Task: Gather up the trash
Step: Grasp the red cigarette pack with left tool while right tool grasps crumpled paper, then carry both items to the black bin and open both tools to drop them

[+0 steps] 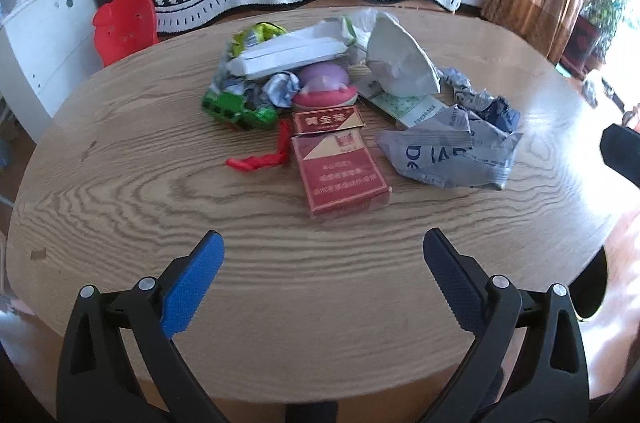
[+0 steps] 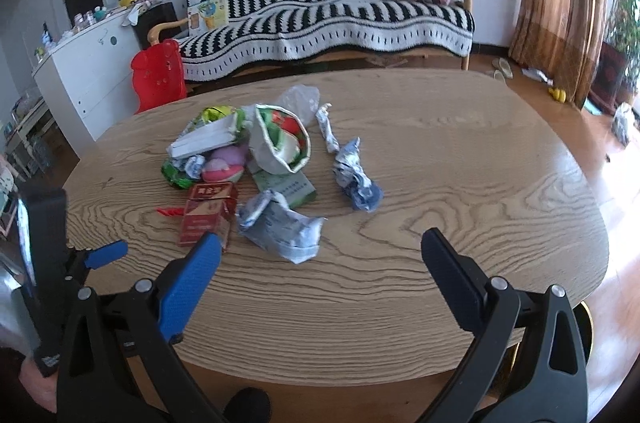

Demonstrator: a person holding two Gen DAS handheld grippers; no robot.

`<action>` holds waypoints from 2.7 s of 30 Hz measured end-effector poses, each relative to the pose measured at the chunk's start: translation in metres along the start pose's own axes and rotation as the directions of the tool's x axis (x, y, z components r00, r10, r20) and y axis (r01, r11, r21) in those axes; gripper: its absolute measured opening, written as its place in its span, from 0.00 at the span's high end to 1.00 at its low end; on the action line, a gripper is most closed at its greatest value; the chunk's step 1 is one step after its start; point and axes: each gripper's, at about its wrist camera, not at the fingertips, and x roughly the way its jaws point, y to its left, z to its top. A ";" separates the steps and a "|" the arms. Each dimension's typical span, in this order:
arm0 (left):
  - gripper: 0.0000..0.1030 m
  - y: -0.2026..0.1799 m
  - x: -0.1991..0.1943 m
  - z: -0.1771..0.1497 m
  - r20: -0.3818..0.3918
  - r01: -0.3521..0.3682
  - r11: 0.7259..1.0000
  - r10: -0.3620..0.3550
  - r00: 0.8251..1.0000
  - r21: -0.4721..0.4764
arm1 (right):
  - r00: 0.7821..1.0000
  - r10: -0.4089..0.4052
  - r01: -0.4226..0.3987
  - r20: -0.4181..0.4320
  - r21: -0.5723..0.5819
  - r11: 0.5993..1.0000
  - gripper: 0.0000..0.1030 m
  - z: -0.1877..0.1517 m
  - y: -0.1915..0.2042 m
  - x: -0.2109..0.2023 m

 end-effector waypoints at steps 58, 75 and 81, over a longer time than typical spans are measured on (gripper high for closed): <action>0.48 -0.269 -0.067 -0.014 0.000 0.528 0.787 -0.557 0.831 0.318 | 0.937 -0.349 0.313 0.003 0.436 0.843 0.73 -0.095 -0.300 -0.119; 0.48 -0.469 0.029 -0.086 -0.311 0.636 0.619 -0.558 0.769 0.462 | 0.899 -0.319 0.437 -0.299 0.615 0.657 0.73 -0.214 -0.444 -0.108; 0.47 -0.481 0.044 -0.088 -0.354 0.647 0.605 -0.543 0.761 0.463 | 0.897 -0.320 0.443 -0.306 0.618 0.650 0.73 -0.204 -0.438 -0.106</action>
